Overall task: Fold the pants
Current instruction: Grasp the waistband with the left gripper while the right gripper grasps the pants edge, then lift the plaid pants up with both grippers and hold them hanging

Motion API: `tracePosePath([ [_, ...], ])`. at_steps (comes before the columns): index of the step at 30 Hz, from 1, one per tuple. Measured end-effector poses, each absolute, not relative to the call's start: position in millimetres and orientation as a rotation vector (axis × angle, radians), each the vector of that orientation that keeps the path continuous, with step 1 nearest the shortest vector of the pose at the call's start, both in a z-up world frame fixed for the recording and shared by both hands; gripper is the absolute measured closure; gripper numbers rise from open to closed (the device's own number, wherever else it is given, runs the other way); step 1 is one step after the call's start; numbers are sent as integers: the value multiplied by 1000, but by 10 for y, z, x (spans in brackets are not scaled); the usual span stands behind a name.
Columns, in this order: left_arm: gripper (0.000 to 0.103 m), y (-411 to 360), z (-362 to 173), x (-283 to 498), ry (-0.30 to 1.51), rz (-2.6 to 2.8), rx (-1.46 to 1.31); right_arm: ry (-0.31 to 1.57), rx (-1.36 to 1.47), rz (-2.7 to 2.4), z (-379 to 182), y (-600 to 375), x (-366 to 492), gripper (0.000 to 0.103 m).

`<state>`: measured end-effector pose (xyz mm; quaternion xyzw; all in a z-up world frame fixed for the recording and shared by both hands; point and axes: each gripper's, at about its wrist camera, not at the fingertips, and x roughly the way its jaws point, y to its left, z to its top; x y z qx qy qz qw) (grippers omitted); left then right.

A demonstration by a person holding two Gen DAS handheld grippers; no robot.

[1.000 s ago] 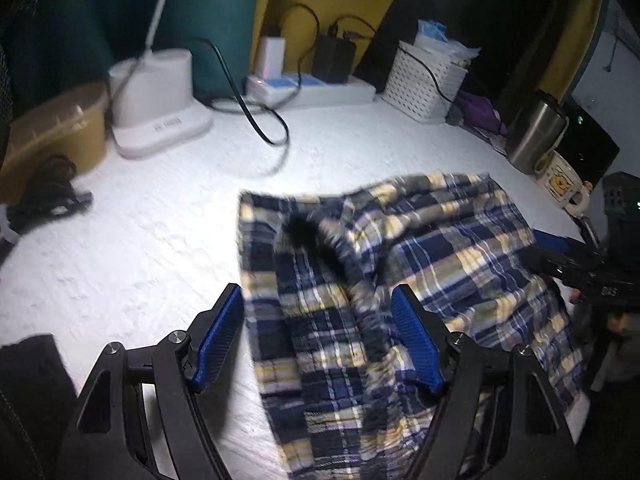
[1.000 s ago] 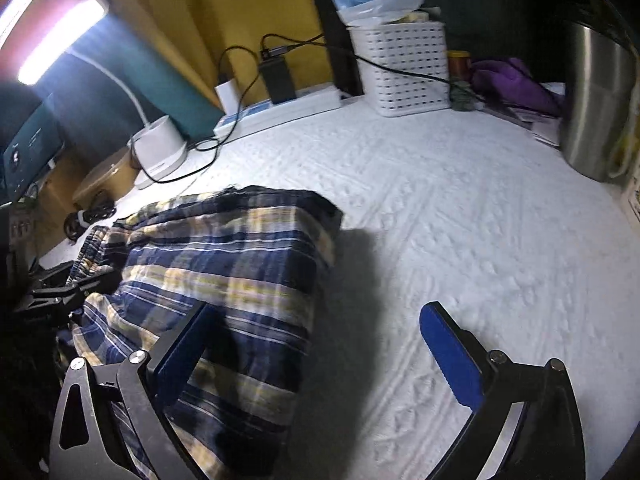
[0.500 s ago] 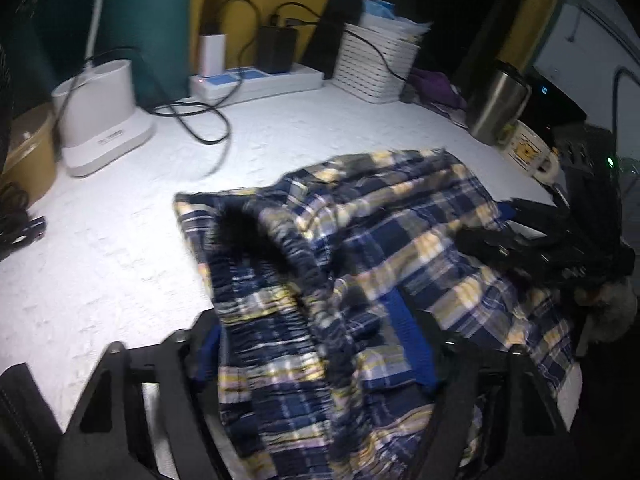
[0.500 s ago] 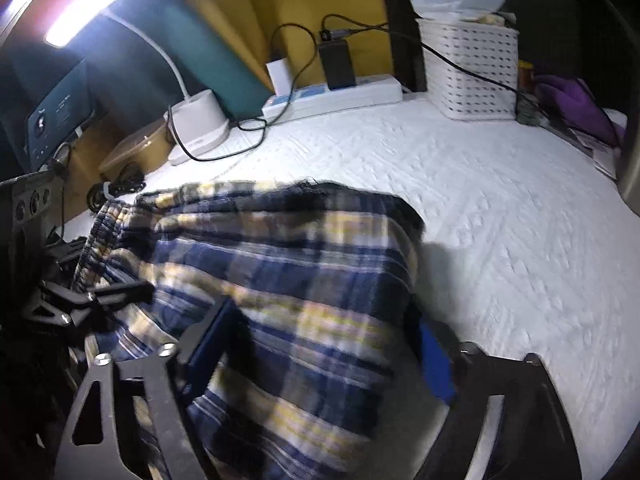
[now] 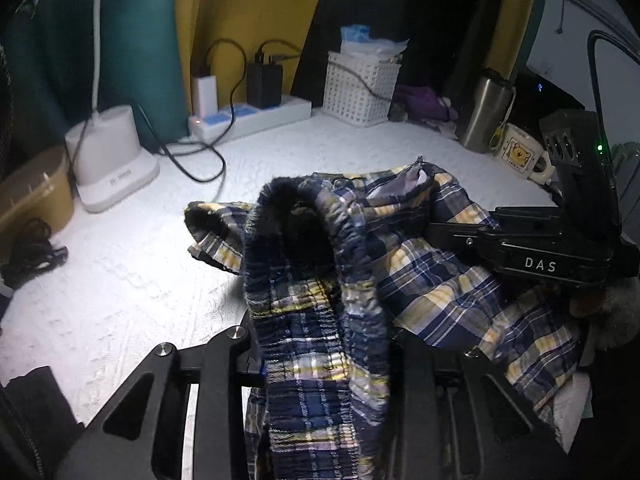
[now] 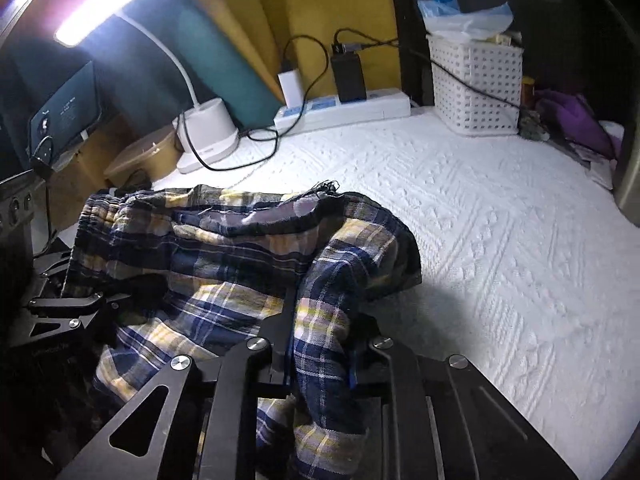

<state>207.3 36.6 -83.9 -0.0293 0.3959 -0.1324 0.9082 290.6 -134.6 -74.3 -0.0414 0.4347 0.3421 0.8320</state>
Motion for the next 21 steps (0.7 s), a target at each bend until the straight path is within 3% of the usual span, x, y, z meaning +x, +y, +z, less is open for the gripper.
tracePosePath([
  [21,75,280,-9,1286,581,-250,-30,698,-101,725,216,-1578,2167,85],
])
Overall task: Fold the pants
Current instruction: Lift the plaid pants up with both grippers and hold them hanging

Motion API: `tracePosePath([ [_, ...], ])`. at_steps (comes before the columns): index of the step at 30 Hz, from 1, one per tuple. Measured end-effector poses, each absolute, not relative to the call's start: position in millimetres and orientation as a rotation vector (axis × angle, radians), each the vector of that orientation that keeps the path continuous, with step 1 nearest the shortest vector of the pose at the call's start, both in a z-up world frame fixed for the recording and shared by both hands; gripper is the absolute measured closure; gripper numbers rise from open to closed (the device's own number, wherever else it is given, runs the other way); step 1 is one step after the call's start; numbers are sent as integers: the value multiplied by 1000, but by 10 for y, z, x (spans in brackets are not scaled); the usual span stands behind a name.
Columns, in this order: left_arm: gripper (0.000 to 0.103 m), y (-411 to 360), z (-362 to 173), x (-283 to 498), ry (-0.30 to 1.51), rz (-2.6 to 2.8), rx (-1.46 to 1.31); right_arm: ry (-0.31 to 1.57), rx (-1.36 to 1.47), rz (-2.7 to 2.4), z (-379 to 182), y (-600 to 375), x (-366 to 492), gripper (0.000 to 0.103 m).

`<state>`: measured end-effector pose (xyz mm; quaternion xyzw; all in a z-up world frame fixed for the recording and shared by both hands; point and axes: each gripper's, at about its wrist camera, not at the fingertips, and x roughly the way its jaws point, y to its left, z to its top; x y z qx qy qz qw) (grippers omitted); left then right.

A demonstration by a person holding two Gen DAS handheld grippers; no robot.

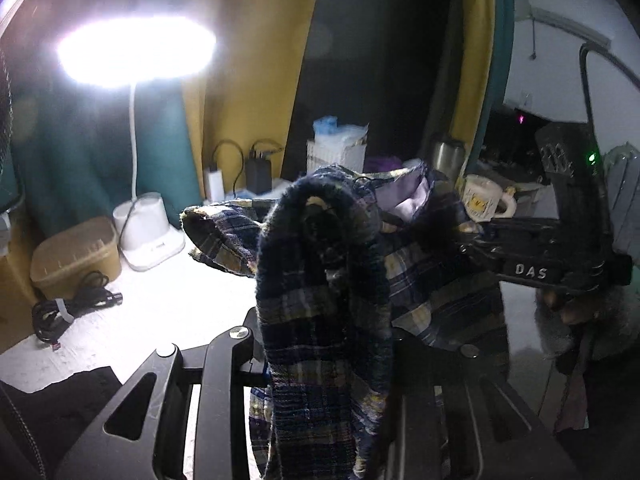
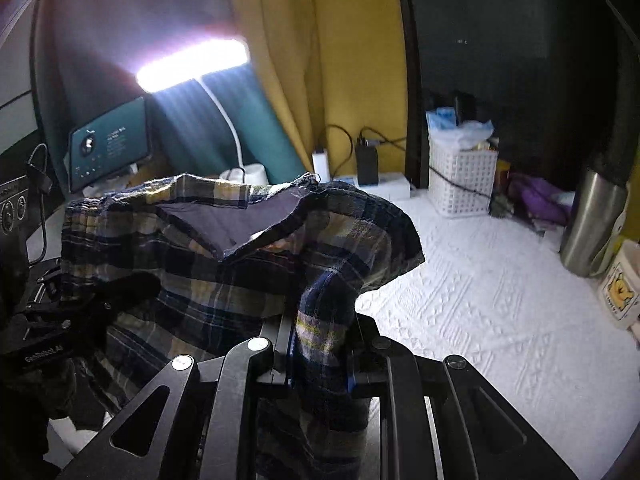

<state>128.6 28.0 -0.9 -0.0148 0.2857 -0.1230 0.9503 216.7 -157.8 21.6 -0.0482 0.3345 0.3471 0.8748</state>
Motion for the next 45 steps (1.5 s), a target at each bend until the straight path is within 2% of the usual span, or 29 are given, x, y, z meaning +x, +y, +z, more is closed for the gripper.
tracePosePath([
  [25,75,307,717,399,346,-193,19,452,-135,796,1105,-1643,1228,85],
  [45,75,681,818,-288,284,-89,50,387,-175,904,1264,-1274,751,85],
])
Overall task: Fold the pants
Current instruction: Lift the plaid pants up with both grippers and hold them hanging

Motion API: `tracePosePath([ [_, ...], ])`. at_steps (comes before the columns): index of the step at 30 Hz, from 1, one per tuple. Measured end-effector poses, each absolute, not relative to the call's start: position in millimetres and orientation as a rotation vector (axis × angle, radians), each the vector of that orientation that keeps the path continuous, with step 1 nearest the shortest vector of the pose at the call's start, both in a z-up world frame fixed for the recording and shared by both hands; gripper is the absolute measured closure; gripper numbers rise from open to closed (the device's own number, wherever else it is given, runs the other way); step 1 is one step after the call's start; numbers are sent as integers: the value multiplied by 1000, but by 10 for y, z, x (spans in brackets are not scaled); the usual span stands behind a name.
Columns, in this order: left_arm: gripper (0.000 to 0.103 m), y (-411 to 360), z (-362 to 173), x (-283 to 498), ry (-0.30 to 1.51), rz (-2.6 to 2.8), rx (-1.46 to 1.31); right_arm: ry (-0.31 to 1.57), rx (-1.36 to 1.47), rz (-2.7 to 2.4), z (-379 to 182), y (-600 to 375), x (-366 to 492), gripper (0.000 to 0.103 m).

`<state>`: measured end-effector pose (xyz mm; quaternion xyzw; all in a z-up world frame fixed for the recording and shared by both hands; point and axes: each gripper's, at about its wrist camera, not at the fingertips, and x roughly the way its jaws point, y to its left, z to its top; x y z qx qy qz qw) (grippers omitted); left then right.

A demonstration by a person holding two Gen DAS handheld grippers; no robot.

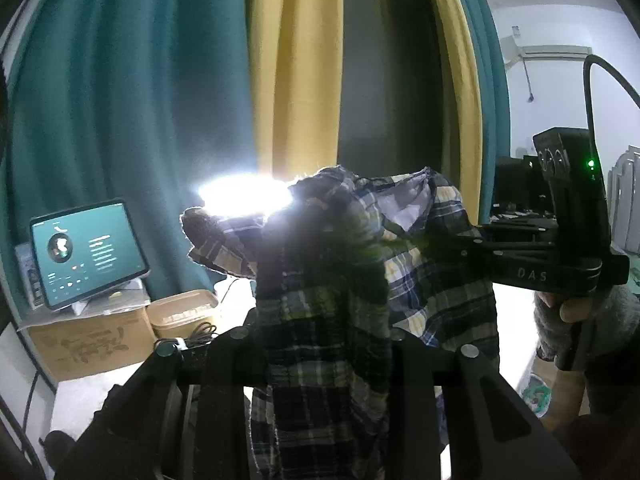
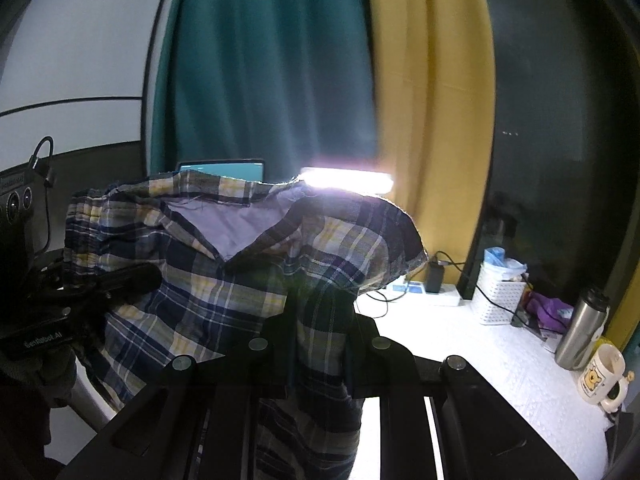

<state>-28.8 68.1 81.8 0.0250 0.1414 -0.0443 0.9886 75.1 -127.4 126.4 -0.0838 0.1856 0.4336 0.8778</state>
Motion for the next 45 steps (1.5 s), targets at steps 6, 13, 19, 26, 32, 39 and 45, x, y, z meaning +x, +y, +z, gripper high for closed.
tracePosePath([
  [6,75,789,819,-522,266,-64,53,376,-189,929,1264,-1132,596,85],
  [13,75,918,814,-701,253,-40,42,370,-207,947,1244,-969,477,85],
  [19,75,1027,763,-767,261,-25,35,394,-208,957,1160,-848,512,85],
  [26,75,1129,596,-703,314,0,13,465,-206,969,907,-710,678,85],
  [32,75,1189,421,-523,387,16,0,535,-191,982,653,-550,939,85],
  [39,75,1247,198,-271,471,29,-18,622,-176,990,320,-351,1241,85],
  [45,75,1303,46,-50,530,39,-31,680,-161,998,86,-215,1463,85],
])
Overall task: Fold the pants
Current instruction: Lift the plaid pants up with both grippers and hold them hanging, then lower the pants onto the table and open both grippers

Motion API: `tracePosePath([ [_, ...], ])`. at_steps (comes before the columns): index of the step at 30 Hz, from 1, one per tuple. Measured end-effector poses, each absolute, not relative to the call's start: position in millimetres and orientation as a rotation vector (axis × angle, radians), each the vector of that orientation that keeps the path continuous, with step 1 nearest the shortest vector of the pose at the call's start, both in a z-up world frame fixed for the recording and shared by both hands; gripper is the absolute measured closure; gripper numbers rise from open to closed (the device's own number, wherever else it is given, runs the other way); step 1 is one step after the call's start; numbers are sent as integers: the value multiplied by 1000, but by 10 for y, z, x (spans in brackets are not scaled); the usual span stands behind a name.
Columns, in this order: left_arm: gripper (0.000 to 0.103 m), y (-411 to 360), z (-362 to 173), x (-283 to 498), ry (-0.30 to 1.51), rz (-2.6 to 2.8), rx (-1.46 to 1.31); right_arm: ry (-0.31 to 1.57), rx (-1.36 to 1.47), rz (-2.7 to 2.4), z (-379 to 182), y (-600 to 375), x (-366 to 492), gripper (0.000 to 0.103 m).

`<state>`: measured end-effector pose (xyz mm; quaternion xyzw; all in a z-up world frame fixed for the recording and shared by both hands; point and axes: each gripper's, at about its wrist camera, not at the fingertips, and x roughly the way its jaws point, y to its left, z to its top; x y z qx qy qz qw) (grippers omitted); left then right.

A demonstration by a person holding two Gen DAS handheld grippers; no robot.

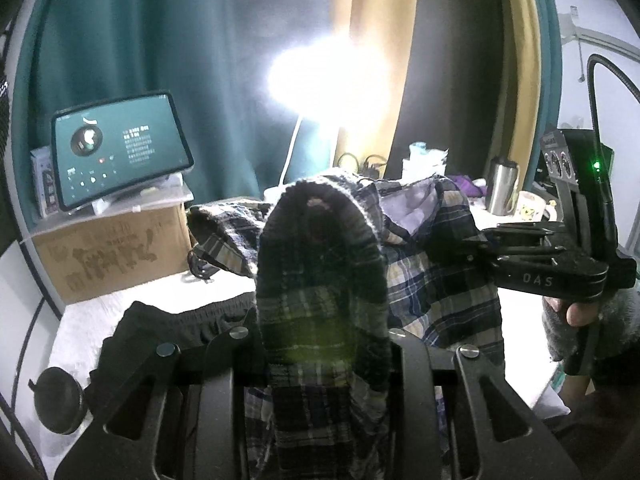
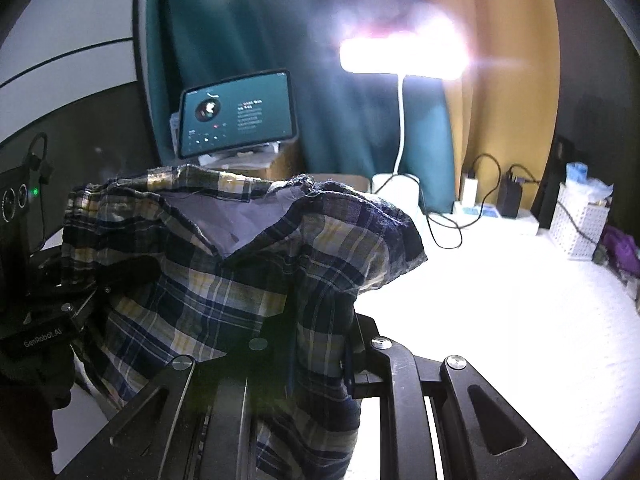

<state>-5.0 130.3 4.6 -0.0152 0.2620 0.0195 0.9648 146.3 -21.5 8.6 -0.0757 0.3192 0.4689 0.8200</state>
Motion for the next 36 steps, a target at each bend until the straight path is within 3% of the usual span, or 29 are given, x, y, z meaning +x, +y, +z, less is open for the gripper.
tracePosePath([
  [24,74,1720,-614,617,758,111,-118,909,-132,1029,-767,245,2047,85],
  [30,63,1913,-758,660,800,160,-174,961,-128,1001,-952,304,2143,85],
  [36,39,2092,-766,617,789,237,-206,989,-108,969,-1044,280,2222,84],
])
